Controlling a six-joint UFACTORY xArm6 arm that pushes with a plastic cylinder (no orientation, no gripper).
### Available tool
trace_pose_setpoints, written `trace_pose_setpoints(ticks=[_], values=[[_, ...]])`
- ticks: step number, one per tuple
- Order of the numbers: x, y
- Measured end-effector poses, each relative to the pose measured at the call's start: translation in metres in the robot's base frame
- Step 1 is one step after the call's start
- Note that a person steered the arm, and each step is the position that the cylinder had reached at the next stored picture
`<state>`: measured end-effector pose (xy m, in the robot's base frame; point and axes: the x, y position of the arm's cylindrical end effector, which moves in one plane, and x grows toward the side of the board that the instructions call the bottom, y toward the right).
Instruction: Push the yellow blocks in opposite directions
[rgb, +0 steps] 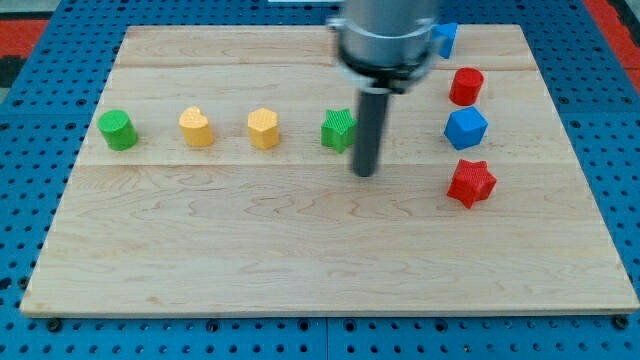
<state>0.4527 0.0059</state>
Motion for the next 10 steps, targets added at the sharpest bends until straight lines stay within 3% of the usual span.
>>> trace_pose_setpoints(ticks=[1,3,4,7,8,9,10], values=[[-0.011,-0.081],[-0.017,-0.11],[-0.04,-0.152],[-0.038,-0.111],[-0.078,-0.113],[-0.044,-0.128],[0.013,-0.105]])
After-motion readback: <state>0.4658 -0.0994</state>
